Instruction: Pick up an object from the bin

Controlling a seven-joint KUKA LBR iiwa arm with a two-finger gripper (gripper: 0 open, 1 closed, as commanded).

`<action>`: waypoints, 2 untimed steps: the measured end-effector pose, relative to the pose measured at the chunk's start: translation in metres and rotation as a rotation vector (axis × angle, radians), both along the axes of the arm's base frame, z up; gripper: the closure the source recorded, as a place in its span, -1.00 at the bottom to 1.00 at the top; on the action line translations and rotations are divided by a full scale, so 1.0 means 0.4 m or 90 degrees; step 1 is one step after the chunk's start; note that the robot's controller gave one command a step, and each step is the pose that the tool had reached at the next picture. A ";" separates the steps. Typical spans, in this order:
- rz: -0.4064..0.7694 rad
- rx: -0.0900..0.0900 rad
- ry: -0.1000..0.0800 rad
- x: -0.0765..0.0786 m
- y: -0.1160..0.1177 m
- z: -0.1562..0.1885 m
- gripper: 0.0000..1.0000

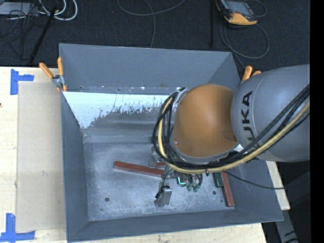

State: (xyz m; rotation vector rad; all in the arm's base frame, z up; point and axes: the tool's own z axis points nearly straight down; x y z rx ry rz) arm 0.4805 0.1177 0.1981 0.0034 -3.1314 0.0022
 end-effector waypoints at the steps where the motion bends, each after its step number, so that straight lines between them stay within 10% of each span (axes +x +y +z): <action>1: 0.059 0.001 -0.002 0.142 -0.121 -0.310 -1.00; 2: 0.080 0.002 -0.009 0.221 -0.075 -0.322 -1.00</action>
Offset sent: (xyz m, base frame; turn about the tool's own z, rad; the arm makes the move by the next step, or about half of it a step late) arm 0.0572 -0.0469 -0.1189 -0.0945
